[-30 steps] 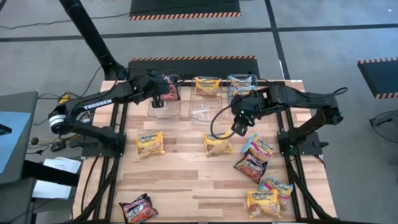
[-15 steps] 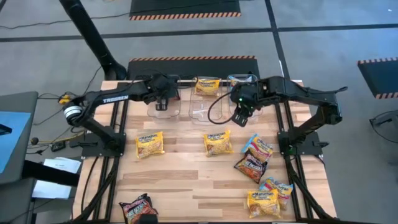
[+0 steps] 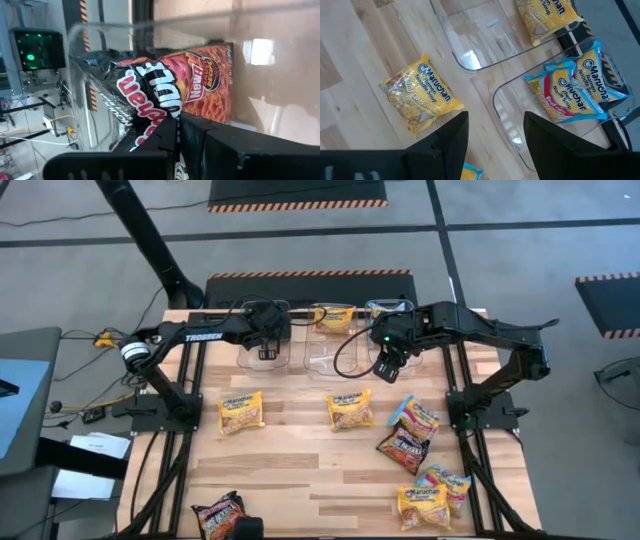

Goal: Sort Maruchan noodles
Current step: Put the black noodle pack into the left transparent bin

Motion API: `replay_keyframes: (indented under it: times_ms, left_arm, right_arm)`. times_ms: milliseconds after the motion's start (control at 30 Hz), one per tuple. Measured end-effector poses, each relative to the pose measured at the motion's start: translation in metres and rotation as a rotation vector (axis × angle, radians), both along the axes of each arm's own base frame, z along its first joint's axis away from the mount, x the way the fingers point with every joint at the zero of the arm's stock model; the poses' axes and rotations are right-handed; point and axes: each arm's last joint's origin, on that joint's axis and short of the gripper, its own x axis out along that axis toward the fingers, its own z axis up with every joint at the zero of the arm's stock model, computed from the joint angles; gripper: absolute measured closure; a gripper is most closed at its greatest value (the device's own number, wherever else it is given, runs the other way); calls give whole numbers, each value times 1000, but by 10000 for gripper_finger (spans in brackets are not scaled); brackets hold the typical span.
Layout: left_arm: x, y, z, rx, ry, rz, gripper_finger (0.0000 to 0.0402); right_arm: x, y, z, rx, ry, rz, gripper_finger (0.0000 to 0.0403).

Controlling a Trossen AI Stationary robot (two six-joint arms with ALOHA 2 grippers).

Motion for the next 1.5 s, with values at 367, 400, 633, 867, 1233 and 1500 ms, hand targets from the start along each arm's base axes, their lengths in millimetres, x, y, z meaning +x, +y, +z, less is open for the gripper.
replay_keyframes:
  times_ms: [367,400,633,867,1233,1500]
  left_arm:
    - [-10,14,-1,-68,-25,-4,401]
    - [-12,15,-2,-76,-26,-2,401]
    - [-19,22,-4,-172,-84,14,389]
    - [-22,23,-5,-239,-120,9,331]
    - [-23,23,-6,-258,-182,113,250]
    - [-24,21,-2,-246,-192,152,237]
  right_arm:
    - [-1,0,0,2,7,0,187]
    - [-1,0,0,3,6,1,187]
    - [-1,0,0,5,5,-2,187]
    - [-1,0,0,5,4,-5,187]
    - [-1,0,0,5,4,-5,187]
    - [-1,0,0,5,4,-5,187]
